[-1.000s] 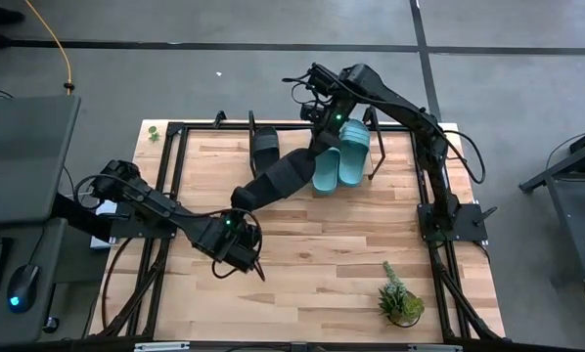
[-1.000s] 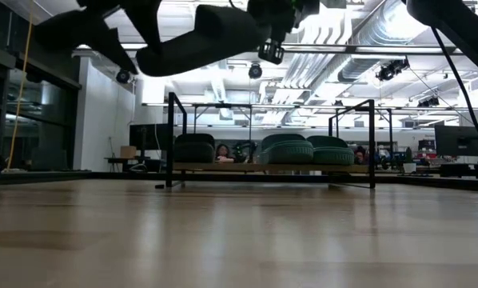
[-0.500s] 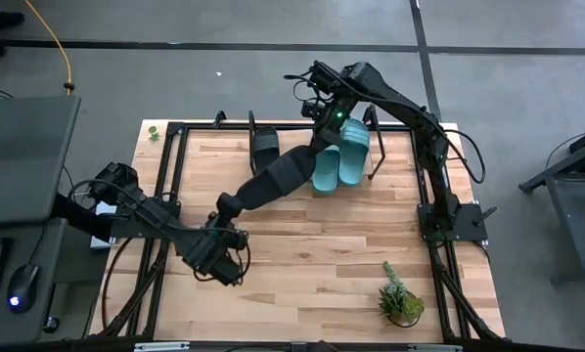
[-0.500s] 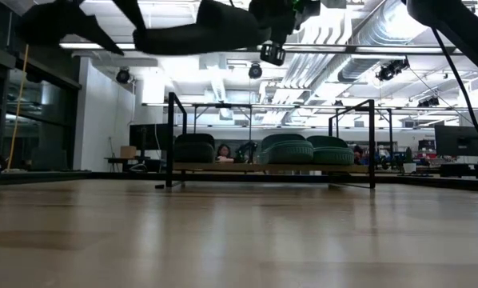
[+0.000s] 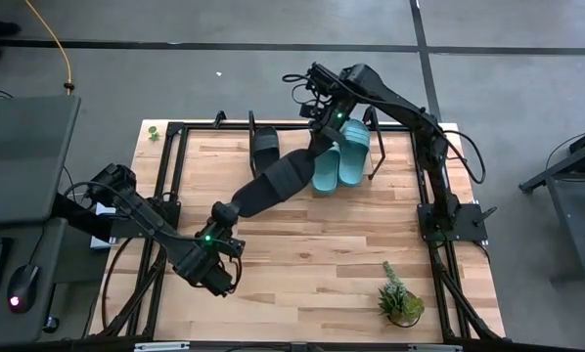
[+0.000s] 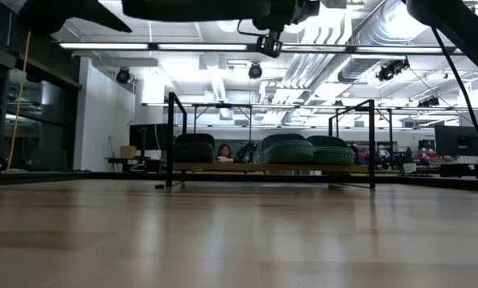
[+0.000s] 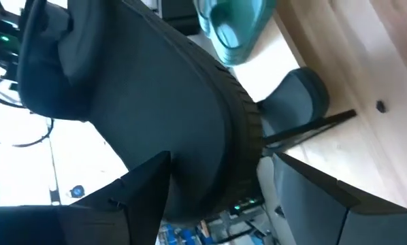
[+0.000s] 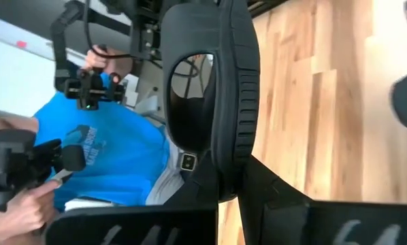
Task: Pick and place slides into the shelf
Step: Put the black slipper on the shelf
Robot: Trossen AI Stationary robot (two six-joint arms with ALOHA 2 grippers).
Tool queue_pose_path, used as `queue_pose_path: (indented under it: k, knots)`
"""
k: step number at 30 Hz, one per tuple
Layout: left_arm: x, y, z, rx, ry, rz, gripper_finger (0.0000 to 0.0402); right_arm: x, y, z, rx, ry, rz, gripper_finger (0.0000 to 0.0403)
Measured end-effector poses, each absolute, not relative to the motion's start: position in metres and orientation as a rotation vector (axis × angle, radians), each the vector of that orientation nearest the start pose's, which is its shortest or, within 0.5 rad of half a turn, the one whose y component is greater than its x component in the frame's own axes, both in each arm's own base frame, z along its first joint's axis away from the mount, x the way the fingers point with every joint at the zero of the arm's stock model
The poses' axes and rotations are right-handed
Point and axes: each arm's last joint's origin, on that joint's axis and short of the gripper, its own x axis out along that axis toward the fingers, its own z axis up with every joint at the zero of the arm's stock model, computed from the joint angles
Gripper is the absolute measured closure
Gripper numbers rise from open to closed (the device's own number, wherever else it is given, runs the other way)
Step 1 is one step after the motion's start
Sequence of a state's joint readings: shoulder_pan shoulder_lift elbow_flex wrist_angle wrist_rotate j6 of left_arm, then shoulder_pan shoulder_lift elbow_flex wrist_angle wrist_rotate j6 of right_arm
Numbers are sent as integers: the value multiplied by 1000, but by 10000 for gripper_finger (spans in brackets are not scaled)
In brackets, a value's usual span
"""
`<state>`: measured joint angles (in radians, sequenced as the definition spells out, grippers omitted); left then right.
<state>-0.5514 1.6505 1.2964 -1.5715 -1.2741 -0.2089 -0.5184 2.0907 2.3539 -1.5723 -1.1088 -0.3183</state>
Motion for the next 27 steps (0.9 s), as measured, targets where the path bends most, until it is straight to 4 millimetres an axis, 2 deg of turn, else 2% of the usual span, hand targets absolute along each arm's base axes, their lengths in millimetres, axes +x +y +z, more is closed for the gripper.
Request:
queue_pose_path:
  k: [7,15,19,27]
  knots:
    - [241,-115,269,1435,1056,622,160,358,-162,377,663,807,653,402]
    - [242,-115,269,1442,1044,631,168,359,-161,377,667,808,657,402]
    - [243,-116,269,1431,1036,634,211,359,-161,377,662,813,650,402]
    - [250,-120,266,1402,998,634,337,358,-163,376,635,849,600,395]
